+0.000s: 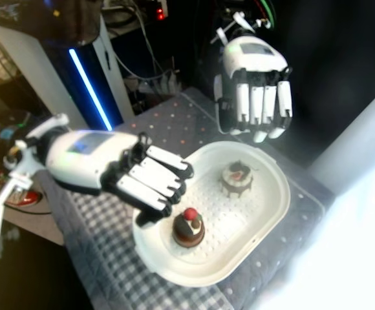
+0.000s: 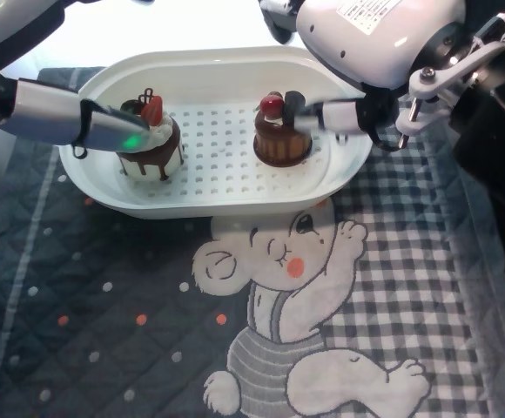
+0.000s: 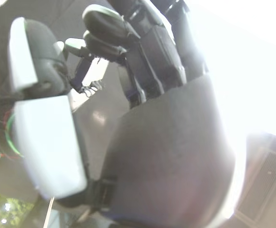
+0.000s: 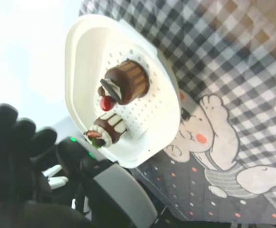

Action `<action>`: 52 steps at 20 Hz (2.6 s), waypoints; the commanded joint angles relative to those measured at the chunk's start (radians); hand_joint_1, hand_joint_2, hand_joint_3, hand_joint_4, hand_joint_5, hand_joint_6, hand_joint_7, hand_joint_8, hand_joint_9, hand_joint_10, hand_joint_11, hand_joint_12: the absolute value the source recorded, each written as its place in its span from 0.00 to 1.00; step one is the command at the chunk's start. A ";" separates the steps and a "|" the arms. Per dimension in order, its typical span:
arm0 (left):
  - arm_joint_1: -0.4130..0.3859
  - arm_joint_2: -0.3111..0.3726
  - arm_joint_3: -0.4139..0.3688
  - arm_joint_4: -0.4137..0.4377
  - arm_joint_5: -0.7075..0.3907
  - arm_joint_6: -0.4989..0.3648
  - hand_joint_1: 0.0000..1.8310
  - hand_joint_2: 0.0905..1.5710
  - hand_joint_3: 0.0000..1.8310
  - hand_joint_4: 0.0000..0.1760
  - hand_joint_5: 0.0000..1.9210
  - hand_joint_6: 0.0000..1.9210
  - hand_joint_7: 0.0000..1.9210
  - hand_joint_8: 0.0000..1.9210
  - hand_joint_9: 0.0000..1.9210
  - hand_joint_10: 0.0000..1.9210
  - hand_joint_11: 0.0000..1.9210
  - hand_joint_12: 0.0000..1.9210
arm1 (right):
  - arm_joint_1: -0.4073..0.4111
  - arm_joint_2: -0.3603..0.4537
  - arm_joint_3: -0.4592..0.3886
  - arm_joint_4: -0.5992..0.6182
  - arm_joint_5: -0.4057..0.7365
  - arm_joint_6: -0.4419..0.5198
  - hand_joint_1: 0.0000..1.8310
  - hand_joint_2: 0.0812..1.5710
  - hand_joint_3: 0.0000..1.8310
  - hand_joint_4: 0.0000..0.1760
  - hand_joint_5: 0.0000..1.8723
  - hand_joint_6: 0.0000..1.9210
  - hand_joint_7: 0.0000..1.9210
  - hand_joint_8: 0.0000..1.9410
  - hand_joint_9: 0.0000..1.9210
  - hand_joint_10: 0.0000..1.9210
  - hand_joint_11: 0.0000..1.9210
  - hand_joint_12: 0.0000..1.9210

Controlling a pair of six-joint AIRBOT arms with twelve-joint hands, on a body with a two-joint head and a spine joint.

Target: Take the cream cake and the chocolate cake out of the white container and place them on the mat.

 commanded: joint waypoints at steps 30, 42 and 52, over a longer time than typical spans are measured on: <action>-0.016 -0.230 0.264 -0.108 0.212 -0.001 0.52 0.58 0.01 0.00 0.23 0.01 0.26 0.01 0.26 0.07 0.00 0.74 | 0.016 -0.214 0.236 0.202 -0.109 -0.008 0.50 0.54 0.00 0.00 0.33 0.01 0.35 0.02 0.35 0.03 0.08 0.68; -0.003 -0.270 0.313 -0.143 0.240 -0.002 0.73 0.77 0.00 0.00 0.32 0.68 0.41 0.64 0.41 0.74 0.27 0.72 | 0.016 -0.225 0.250 0.213 -0.121 -0.008 0.68 0.72 0.00 0.00 0.53 0.39 0.45 0.73 0.49 0.87 0.44 0.99; -0.010 -0.255 0.298 -0.124 0.131 -0.078 0.73 0.78 0.00 0.00 0.30 0.74 0.39 0.70 0.38 0.79 0.29 0.76 | 0.016 -0.222 0.206 0.214 -0.046 -0.008 0.67 0.71 0.00 0.00 0.51 0.49 0.49 0.61 0.45 0.60 0.28 0.88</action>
